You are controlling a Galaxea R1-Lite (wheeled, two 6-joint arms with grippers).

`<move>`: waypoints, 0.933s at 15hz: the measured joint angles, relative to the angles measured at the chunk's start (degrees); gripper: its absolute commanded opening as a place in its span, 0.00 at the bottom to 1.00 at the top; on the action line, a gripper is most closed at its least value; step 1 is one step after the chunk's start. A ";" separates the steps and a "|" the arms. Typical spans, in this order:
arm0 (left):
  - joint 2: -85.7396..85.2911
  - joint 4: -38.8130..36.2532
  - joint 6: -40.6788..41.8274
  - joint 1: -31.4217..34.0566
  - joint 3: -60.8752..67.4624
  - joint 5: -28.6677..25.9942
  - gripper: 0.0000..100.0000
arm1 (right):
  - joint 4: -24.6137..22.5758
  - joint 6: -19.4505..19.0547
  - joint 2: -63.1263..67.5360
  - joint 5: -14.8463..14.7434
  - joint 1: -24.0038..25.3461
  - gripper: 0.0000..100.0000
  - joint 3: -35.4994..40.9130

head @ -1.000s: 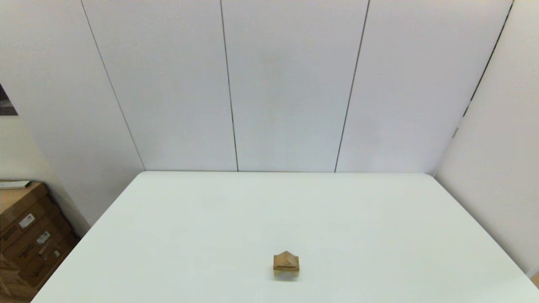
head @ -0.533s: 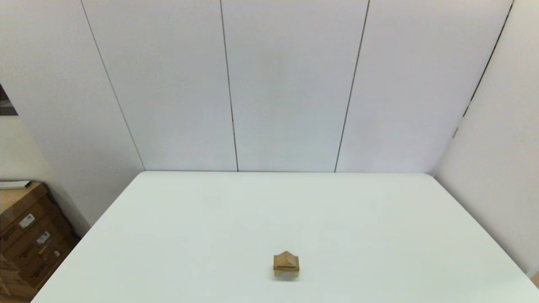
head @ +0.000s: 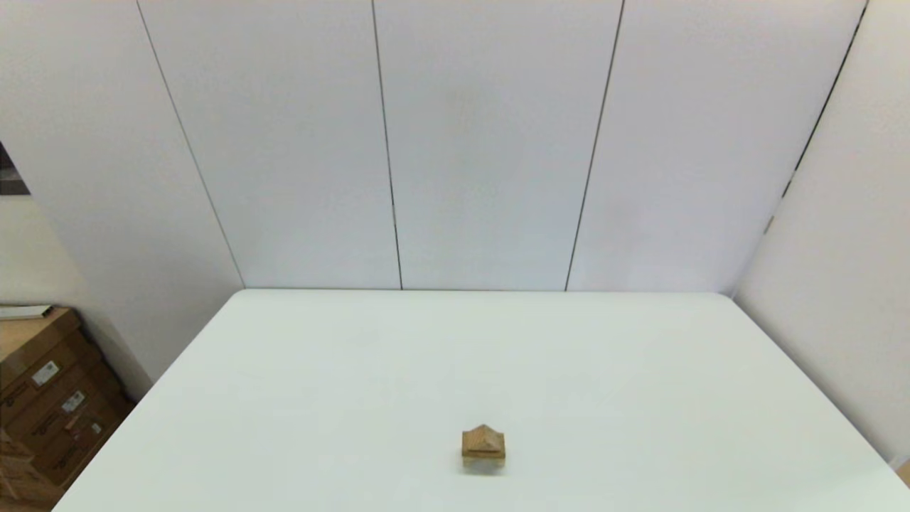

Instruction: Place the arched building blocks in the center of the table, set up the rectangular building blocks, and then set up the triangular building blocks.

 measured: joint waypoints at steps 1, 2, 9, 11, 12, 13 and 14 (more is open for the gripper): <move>0.00 -0.09 0.00 0.00 0.50 -0.20 1.00 | 0.00 -0.01 0.00 -0.02 0.00 1.00 0.00; 0.00 -0.24 -0.23 0.00 0.72 -0.12 1.00 | 0.01 -0.01 0.00 0.00 0.00 1.00 0.00; 0.02 -0.13 -1.77 -0.02 0.96 0.49 1.00 | 0.01 -0.04 0.00 0.00 0.00 1.00 0.02; 0.02 -0.13 -1.77 -0.04 0.96 0.46 1.00 | 0.04 -0.01 0.00 0.00 0.00 1.00 0.02; 0.02 -0.13 -1.77 -0.04 0.96 0.46 1.00 | 0.01 -0.01 0.00 0.00 0.00 1.00 0.02; 0.02 -0.13 -1.74 -0.02 0.96 0.51 1.00 | 0.01 -0.01 0.00 0.00 0.00 1.00 0.02; 0.02 -0.13 -1.74 -0.02 0.96 0.49 1.00 | 0.01 -0.01 0.00 -0.02 0.00 1.00 0.02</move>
